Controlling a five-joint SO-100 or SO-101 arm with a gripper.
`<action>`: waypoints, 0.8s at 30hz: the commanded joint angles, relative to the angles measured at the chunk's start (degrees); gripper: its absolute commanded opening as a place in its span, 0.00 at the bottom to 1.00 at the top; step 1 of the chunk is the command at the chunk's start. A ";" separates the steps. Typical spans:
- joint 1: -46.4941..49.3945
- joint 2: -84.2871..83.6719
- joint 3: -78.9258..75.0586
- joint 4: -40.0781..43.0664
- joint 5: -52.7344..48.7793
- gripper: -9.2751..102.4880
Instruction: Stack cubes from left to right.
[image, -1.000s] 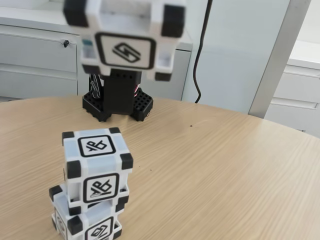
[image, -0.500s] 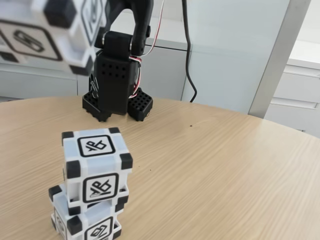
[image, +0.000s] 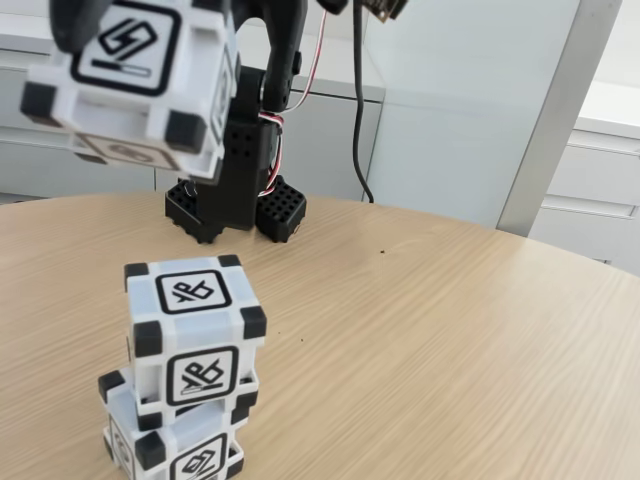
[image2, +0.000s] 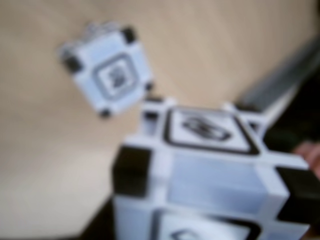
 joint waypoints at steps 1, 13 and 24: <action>-3.25 0.97 -2.46 0.09 -1.05 0.22; -5.71 0.97 -2.37 2.55 -1.23 0.21; -5.54 -2.29 4.48 1.67 -1.67 0.20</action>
